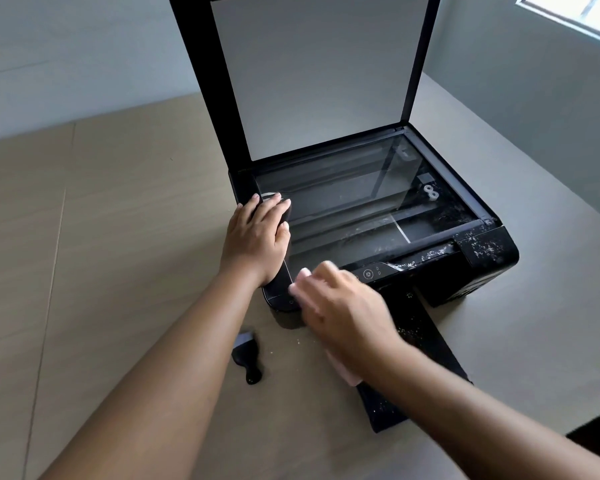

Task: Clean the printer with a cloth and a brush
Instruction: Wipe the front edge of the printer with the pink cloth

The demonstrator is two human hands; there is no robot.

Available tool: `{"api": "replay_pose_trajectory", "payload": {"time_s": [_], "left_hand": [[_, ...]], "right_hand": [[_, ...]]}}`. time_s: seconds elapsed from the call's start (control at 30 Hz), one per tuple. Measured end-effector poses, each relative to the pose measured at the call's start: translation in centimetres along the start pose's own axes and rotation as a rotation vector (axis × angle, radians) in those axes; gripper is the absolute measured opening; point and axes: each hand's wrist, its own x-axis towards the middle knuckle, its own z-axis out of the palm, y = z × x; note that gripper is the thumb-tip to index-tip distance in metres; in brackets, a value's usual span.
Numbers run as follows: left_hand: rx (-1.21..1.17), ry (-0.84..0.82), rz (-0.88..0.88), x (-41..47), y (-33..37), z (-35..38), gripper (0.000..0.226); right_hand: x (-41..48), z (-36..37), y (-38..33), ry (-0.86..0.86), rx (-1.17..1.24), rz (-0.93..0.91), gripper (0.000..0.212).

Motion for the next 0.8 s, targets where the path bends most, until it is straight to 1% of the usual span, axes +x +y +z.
{"api": "replay_pose_trajectory", "payload": {"time_s": [0.07,0.13,0.17,0.27,0.37,0.43,0.5,0.6,0.63,0.73,0.8], "left_hand": [[0.001,0.007,0.006,-0.1,-0.1,0.0,0.044],[0.003,0.012,0.013,-0.1,-0.1,0.1,0.044],[0.001,0.012,0.014,-0.1,-0.1,0.1,0.044],[-0.006,0.010,0.016,0.0,-0.2,0.1,0.044],[-0.008,0.008,0.015,0.0,-0.3,0.1,0.044],[-0.007,0.011,0.015,0.0,-0.3,0.2,0.043],[-0.008,0.010,0.014,0.0,-0.5,0.1,0.043],[0.013,-0.013,0.017,0.1,-0.4,0.0,0.044],[0.019,-0.020,0.017,0.1,-0.4,0.0,0.044],[0.044,-0.034,0.028,-0.1,-0.2,-0.1,0.045],[0.059,-0.041,0.034,-0.1,-0.1,-0.2,0.044]], "right_hand": [[-0.1,1.0,-1.7,0.002,-0.018,-0.073,0.020],[-0.3,1.0,-1.5,0.008,-0.009,-0.067,0.029],[-0.6,0.7,-0.8,0.010,0.006,-0.051,0.030],[-2.0,-0.7,2.6,0.044,0.022,0.034,0.020],[-3.3,-1.7,6.5,0.107,0.013,0.204,0.018],[-3.7,-2.0,7.8,0.146,0.000,0.281,0.014],[-3.5,-1.9,7.4,0.159,0.000,0.274,0.014],[-3.3,-1.7,6.8,0.116,0.004,0.216,0.023],[-3.4,-1.8,7.3,0.116,0.005,0.223,0.022],[-4.2,-2.5,9.7,0.138,0.056,0.377,0.016],[-4.1,-2.6,10.5,0.139,0.059,0.388,0.017]]}}
